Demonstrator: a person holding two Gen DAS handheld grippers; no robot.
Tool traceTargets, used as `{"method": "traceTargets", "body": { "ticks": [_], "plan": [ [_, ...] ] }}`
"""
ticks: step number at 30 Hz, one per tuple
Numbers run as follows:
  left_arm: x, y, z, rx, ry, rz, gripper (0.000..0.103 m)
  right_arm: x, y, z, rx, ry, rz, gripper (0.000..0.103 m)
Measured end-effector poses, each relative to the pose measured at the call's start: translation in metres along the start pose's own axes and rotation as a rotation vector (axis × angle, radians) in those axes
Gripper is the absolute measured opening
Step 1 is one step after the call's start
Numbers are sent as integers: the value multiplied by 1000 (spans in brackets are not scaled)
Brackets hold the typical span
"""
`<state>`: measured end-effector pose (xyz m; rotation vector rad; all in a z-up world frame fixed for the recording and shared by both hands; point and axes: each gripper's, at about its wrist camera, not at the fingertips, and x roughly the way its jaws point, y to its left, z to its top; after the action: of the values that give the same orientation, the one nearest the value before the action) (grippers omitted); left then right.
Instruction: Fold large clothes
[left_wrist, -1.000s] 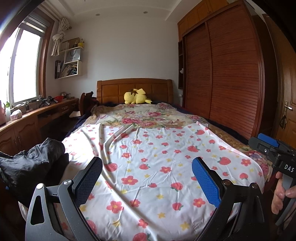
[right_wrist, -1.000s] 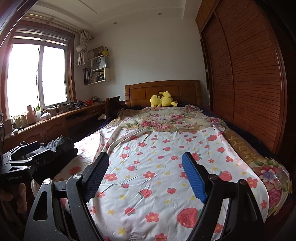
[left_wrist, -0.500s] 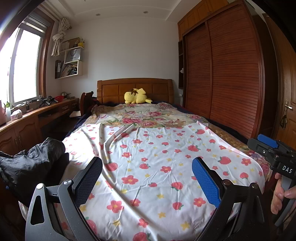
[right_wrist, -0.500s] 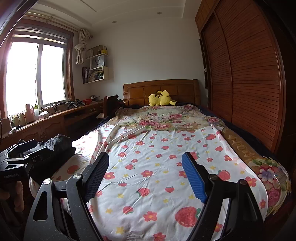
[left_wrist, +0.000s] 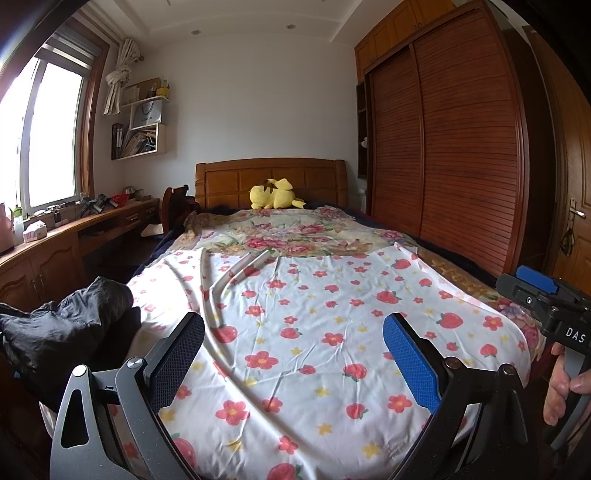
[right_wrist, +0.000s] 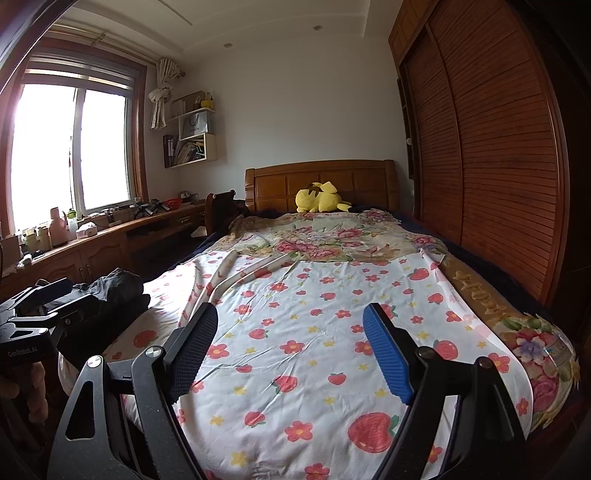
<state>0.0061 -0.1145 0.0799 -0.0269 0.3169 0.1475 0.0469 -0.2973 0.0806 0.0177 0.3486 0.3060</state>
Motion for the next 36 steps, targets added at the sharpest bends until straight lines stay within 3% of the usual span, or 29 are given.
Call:
{"method": "traceTargets", "body": {
  "ticks": [36],
  "plan": [
    [-5, 0, -1, 9, -21, 3, 98, 3, -3, 0, -3, 0, 1, 82]
  ]
}}
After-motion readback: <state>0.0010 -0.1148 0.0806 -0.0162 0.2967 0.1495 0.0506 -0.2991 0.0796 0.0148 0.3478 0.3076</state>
